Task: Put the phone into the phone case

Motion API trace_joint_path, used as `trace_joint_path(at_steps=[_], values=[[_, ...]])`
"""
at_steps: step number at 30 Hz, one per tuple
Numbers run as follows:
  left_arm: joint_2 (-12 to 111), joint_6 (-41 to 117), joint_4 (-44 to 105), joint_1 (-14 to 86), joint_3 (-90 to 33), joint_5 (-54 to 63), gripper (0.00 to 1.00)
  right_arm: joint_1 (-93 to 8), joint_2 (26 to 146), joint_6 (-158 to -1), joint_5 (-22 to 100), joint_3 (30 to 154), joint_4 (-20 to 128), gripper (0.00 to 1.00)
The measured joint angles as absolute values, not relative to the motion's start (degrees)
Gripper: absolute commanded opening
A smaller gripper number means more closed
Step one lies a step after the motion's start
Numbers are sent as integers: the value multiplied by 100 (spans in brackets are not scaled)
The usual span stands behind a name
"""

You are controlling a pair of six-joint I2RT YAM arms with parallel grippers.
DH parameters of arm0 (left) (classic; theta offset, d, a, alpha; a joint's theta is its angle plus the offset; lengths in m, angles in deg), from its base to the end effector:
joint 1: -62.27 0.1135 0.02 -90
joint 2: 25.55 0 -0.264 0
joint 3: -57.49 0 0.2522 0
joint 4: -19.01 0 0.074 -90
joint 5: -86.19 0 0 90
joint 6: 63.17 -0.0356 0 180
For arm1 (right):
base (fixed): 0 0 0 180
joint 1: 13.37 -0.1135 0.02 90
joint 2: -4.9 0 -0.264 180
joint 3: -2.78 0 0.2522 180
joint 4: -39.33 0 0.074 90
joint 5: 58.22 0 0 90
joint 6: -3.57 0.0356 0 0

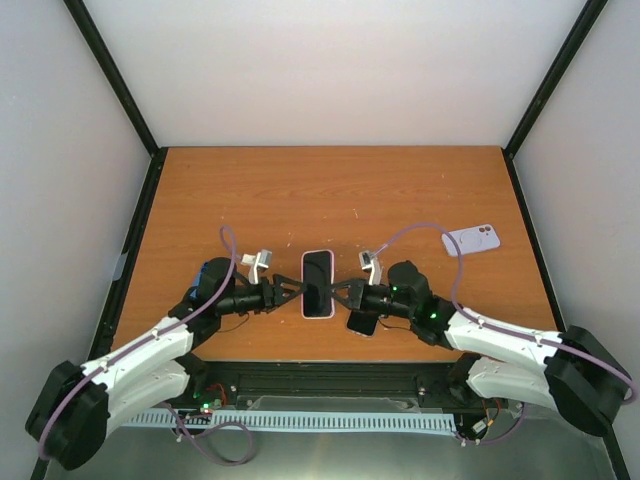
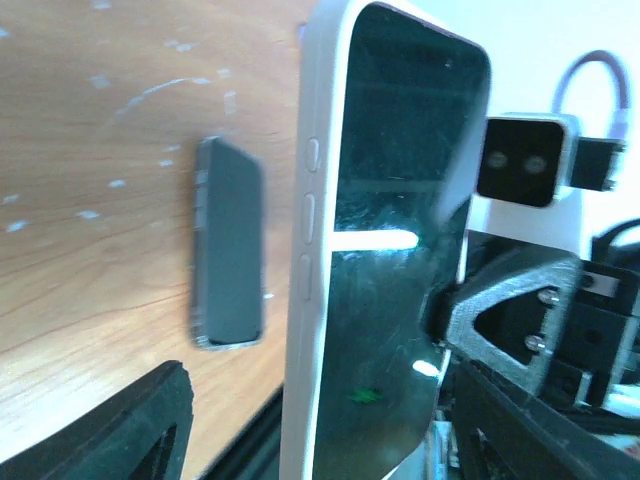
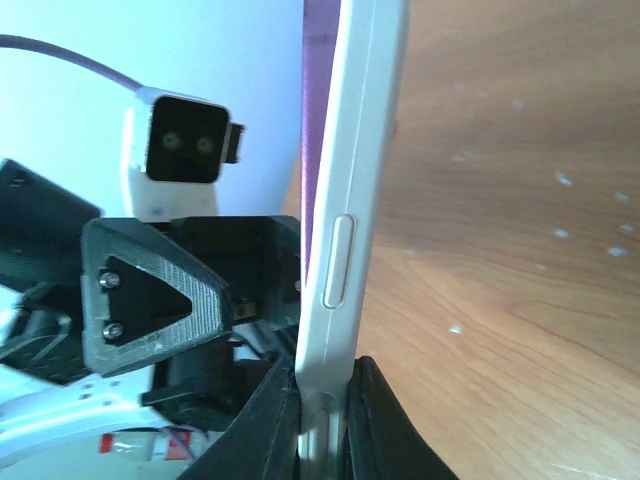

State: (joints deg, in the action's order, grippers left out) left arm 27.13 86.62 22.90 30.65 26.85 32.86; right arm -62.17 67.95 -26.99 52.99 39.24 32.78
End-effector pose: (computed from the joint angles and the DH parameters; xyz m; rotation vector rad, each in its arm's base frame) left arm 0.1472 -0.1156 0.1840 -0.0971 2.3449 -1.5610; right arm 0.1396 0.1790 0.1992 -0.0846 2.2591 1.5168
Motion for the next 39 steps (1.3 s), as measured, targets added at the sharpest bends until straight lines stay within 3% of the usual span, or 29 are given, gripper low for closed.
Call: trace_joint_path(at_steps=[4,11,19,29,39], values=[[2366,8778,1838,3072,2689,3613,61,-6217,6467,-2650,5485,3918,2933,7],[2370,9031,1051,3074,2755,4088,30,-6219,6436,-2471,5750,3918,2570,10],[2466,9381,393,3079,3048,4267,11,-6217,6484,-2301,5872,3780,2318,25],[2530,9488,151,3079,3061,4308,0,-6221,6189,-2191,5968,3609,2331,48],[2477,9490,94,3079,3093,4171,0,-6224,6231,-1997,6333,3299,2202,45]])
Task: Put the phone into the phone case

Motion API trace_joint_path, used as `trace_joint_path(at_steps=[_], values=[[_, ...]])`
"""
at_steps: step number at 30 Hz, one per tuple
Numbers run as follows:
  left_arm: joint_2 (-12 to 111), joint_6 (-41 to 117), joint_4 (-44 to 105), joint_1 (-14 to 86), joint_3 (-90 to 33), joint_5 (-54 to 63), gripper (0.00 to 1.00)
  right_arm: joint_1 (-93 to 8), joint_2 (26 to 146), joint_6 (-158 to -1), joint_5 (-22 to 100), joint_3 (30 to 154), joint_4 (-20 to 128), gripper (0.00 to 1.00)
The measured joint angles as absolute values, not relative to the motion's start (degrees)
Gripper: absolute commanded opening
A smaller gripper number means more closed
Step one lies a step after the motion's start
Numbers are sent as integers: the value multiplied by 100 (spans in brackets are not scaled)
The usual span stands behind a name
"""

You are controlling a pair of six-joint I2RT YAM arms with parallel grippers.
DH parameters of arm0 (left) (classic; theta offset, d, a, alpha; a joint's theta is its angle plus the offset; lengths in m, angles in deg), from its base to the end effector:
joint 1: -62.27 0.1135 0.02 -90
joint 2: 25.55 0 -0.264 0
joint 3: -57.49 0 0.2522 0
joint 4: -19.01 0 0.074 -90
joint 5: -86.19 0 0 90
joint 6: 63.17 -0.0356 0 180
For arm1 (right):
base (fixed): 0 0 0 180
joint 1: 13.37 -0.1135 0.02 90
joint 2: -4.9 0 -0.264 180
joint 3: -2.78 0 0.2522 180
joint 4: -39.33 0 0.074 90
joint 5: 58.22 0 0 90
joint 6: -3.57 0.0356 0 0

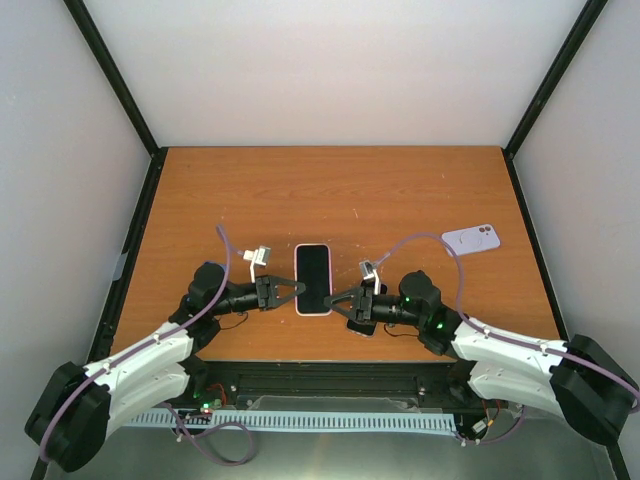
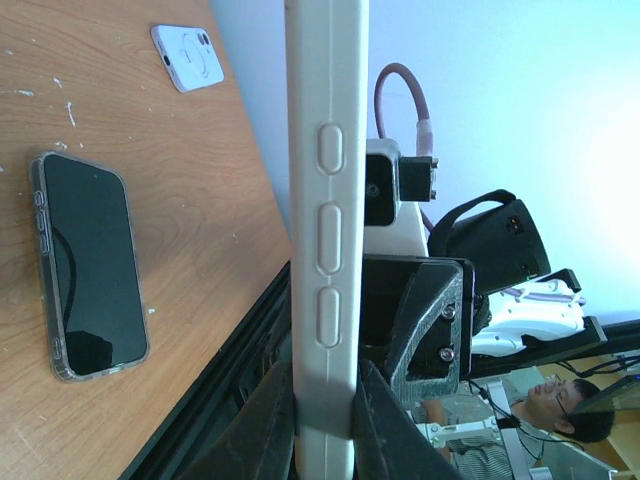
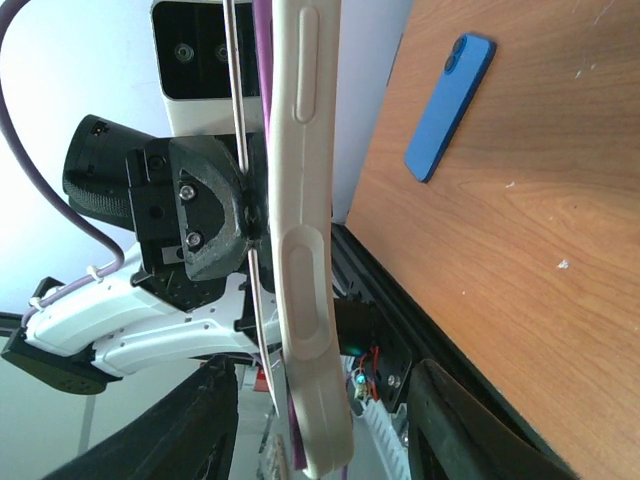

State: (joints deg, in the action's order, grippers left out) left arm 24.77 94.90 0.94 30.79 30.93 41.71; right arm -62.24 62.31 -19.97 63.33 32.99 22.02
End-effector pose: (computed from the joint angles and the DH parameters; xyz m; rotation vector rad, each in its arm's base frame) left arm 0.1409 -0.1160 0.2053 0.0902 2.0636 -1.8579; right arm 0.1207 0.1666 0.2027 -0.1726 2.1617 1.8176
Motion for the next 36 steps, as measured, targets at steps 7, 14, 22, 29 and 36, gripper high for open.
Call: trace_joint_path(at_steps=[7,14,22,29,36], values=[[2495,9488,63,3079,3096,4079,0,-6228,6290,-1877,6488,3297,2041,32],[2495,9309,225,3079,3067,3967,0,-6228,6366,-1669,6504,3277,2049,7],[2484,9012,872,3074,2890,3900,0,-6232,6399,-1597,6477,3251,2124,5],[2486,8723,1023,3079,2888,3974,0,-6261,6318,-1702,6300,3279,2478,40],[2453,8417,1195,3079,2888,4398,0,-6254,5479,-2390,5621,3865,3770,65]])
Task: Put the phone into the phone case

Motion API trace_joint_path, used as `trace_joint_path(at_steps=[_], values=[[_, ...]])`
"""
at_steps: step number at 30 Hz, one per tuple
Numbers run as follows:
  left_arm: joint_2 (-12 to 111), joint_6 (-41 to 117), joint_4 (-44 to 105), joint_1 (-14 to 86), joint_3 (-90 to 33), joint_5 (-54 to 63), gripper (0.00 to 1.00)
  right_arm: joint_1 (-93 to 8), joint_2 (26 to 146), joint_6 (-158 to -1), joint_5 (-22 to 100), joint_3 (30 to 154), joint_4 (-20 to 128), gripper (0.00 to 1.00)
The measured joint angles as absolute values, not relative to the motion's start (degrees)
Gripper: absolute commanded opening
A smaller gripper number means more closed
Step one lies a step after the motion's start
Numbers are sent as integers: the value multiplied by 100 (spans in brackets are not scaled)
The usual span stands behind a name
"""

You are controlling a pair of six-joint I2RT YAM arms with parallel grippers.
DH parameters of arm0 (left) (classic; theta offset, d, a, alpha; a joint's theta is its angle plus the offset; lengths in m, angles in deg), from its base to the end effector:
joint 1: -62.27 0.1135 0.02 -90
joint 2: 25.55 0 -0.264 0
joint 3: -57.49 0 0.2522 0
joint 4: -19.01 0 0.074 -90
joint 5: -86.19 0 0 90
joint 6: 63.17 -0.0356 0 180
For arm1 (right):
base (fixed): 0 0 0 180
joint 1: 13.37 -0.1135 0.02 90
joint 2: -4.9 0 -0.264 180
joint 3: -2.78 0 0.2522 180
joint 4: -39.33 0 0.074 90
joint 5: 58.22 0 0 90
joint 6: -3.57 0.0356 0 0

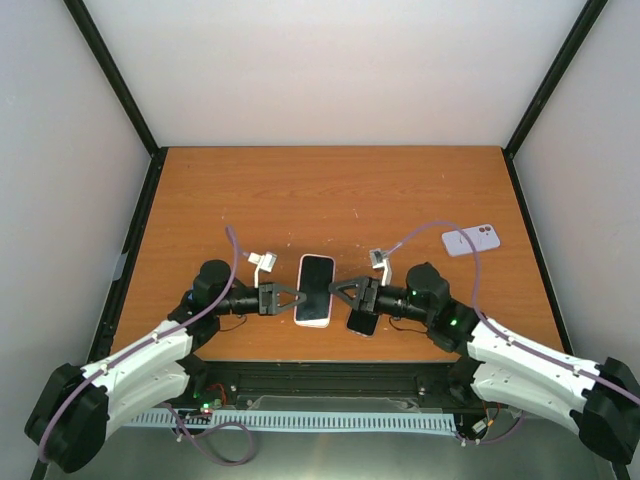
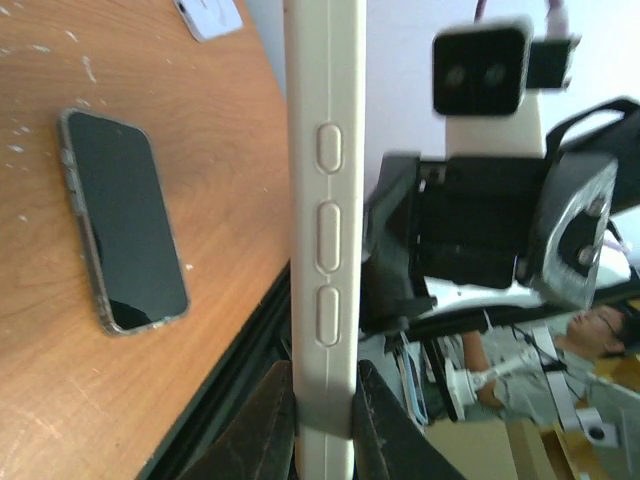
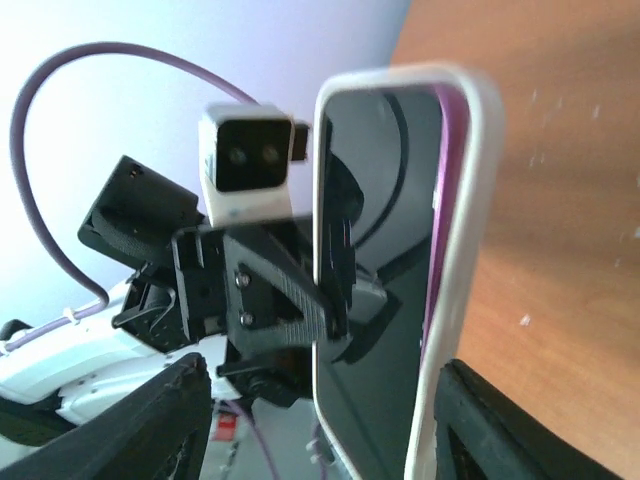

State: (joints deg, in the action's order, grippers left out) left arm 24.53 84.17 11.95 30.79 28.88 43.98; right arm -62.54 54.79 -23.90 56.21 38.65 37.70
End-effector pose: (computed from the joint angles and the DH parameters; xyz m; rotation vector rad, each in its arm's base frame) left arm 0.1398 -0.1165 0.1993 0.2273 2.1511 -1.7577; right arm 0.1187 0.1599 0.2315 -0.1200 2.1492 1.6690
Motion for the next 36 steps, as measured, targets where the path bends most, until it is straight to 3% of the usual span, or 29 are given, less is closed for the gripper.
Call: trace_joint_path(at_steps=[5,17,20,28,30,36], values=[[2451,8280,1185,3079,2888,4988,0,-6254,5267,-2906,5181,4405,4591,72],[2447,8282,833,3079,2888,5644,0,-6254,5669,-3289,5061,4853,5123,68],[2431,8282,785,3079,2890,5690,0,-6254,5750,-3319,5072,4875,5136,57],[2510,8131,970,3079,2879,5637,0,-6235,5724,-3297,4993,4906,5212,8],[2558,8063,1018,3079,2857,5598,0,-6228,5671,-3280,4961,4906,5219,3],[2742,7762,1504,3076,2545,5511,0,-6210,5566,-3308,4788,4897,5269,3]])
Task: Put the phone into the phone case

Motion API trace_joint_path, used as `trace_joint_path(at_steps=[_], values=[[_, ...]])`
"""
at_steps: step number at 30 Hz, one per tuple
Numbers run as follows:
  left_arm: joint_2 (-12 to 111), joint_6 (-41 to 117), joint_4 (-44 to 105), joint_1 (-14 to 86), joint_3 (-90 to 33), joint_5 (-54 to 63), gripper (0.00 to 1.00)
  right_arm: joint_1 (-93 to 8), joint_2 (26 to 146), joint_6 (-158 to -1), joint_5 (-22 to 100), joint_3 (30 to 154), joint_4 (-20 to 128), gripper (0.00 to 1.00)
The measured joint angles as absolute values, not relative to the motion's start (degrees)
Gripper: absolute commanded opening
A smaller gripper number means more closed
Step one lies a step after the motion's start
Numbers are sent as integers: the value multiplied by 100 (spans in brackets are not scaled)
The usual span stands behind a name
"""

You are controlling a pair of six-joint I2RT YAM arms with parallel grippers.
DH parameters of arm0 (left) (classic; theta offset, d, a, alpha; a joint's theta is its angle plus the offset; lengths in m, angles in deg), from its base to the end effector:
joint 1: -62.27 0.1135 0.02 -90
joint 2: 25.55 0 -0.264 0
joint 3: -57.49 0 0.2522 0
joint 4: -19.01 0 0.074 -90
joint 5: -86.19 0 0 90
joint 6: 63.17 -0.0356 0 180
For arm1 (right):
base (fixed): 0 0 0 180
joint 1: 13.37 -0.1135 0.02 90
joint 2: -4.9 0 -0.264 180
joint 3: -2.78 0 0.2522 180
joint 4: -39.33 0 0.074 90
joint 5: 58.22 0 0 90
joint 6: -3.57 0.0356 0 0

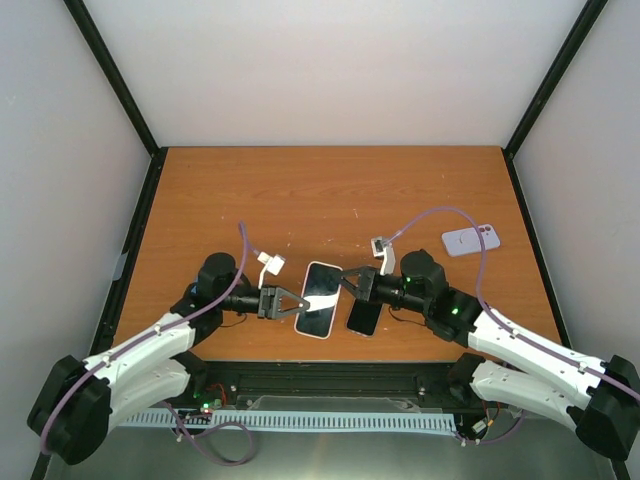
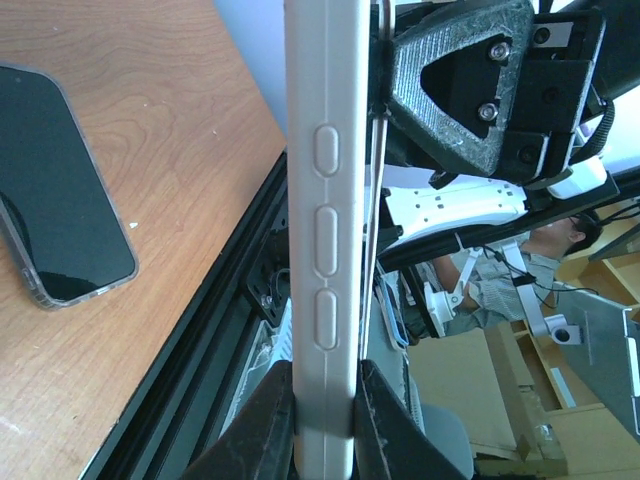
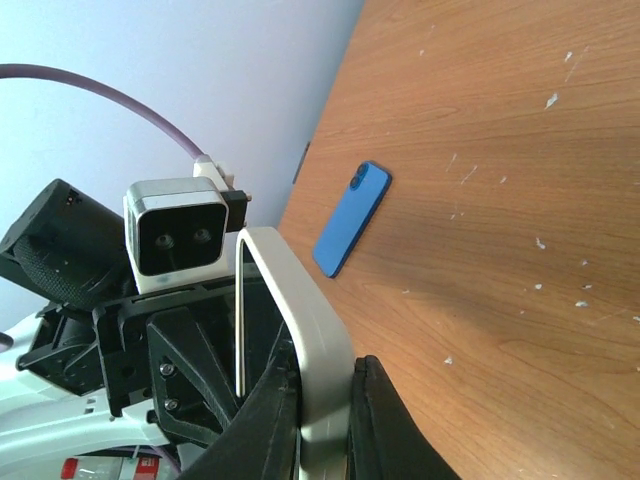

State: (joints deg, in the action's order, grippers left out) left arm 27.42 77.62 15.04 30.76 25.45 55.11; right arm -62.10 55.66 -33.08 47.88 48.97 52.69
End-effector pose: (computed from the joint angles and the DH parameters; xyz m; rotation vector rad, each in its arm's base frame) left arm 0.1417 -0.1226 0.2072 0.4979 2.1467 -1.8553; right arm 0.1293 0.1624 0.2646 -0.1343 2.1560 1.4066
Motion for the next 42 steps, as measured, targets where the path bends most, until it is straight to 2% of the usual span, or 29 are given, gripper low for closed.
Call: trace_joint_path(at_steps=[3,4,7,12,19,25,37,42], values=[[2788,7674,1622,3076,2519,5487,0,-6210,5566,-3332,4742,4882,5324,4],[2805,7652,1648,3074,2519,5482,0,-6210,5566,-3332,4740,4860,5330,8],[2840,7611,1724,3068,2516,5456,0,-6210,5566,-3337,4718,4820,5363,27],[2947,7676,2030,3074,2490,4859,0,-6224,5505,-3448,4499,4820,5676,66],[3555,7733,2376,3120,2383,4116,0,-6224,5125,-3599,4067,4831,6189,93],[4676,7705,2627,3319,1598,3749,0,-6224,4983,-3643,3826,4838,6578,97],[7369,6972,3082,3747,-974,3664,1,-6221,4519,-3654,3542,4877,7182,97],[7987,6795,3222,3824,-1547,3725,5,-6221,4358,-3654,3494,4886,7308,97]])
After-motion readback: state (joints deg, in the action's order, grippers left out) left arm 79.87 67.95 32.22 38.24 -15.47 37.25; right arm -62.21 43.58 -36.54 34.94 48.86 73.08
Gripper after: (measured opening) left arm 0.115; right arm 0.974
